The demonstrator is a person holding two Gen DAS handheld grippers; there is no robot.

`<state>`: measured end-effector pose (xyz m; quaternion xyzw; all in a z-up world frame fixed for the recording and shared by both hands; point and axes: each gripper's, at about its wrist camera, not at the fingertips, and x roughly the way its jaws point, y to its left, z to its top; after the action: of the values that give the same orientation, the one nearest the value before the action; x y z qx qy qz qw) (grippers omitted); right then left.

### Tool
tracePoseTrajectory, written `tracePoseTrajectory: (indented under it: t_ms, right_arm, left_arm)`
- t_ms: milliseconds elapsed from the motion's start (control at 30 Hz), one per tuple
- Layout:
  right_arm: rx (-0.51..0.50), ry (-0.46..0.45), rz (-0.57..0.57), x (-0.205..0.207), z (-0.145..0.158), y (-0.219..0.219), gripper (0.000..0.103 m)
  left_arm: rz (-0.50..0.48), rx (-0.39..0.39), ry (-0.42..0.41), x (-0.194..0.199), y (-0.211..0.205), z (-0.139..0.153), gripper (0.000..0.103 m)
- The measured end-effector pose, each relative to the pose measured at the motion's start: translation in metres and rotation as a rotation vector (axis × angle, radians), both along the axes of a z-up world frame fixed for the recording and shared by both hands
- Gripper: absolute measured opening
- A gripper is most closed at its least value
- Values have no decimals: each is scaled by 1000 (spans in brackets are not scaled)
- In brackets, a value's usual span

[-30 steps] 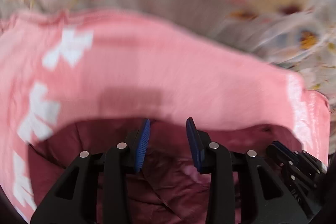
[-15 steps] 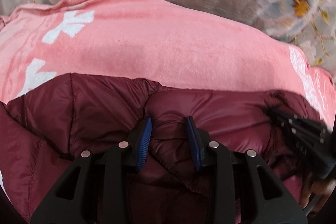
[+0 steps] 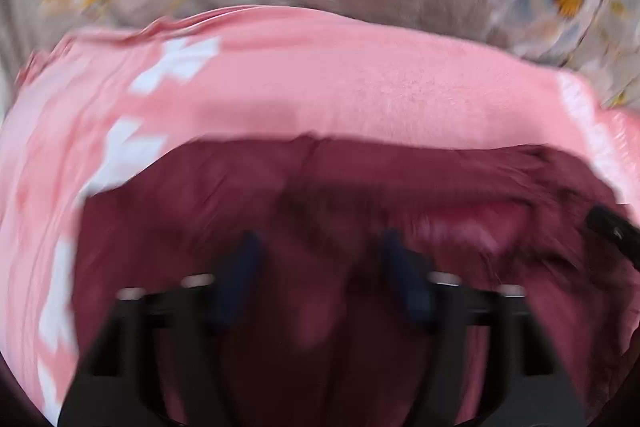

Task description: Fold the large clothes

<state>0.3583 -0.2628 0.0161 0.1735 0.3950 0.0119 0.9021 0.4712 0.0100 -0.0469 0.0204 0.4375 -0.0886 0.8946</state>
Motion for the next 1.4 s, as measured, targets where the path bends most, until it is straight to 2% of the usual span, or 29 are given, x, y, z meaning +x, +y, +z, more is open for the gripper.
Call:
tracePoseTrajectory:
  t_ms: [33,67,100,133,267,367,433,467,500,600,700,767,867,900,933,967,1000,1033,1133,1300,1400]
  right_arm:
    - [-13,-9,-12,-40,7,-10,53]
    - [-25,-11,-22,-78,11,-20,56]
    - [-30,-11,-29,-105,13,-27,60]
    - [-37,-4,-48,-149,12,-38,63]
    - [8,56,-123,-284,-11,-69,67]
    - [107,84,-181,-355,-36,-80,69]
    - [158,87,-185,-379,-47,-76,69]
    - [176,79,-176,-386,-52,-71,69]
    - [188,71,-170,-389,-54,-67,69]
    - [261,44,-143,-390,-61,-52,69]
    - [314,23,-124,-381,-67,-36,69]
    - [314,19,-142,-372,-70,-29,69]
    - [295,12,-173,-366,-73,-23,67]
    - [288,13,-183,-366,-74,-22,59]
    - [273,19,-192,-364,-74,-20,45]
    - [261,25,-198,-363,-74,-19,37]
    - [276,22,-192,-362,-74,-20,21]
    - [307,6,-185,-364,-72,-21,12]
    - [318,-49,-189,-375,-60,-22,6]
    - [342,-237,-191,-424,-20,-23,4]
    - [297,-369,-178,-464,12,-17,4]
  left_arm:
    - [-16,-40,3,-22,17,11,78]
    - [-27,-53,6,-41,30,18,80]
    - [-30,-57,12,-64,46,24,87]
    - [-25,-63,23,-90,67,29,92]
    - [22,-99,105,-179,140,22,92]
    - [103,-246,189,-235,195,2,92]
    - [174,-382,264,-264,224,-21,92]
    - [182,-416,274,-273,229,-27,92]
    - [173,-438,234,-286,232,-27,92]
    - [170,-397,183,-305,222,-22,92]
    - [123,-436,191,-312,203,-23,92]
    - [122,-418,182,-311,197,-23,90]
    - [139,-408,181,-312,194,-23,71]
    - [142,-414,185,-312,195,-22,58]
    - [146,-420,190,-313,198,-23,43]
    - [158,-425,192,-315,202,-23,36]
    - [161,-435,192,-317,205,-23,27]
    - [163,-447,189,-320,209,-21,18]
    - [150,-461,165,-328,210,-10,11]
    - [99,-469,74,-359,206,24,9]
    - [64,-508,9,-387,210,51,7]
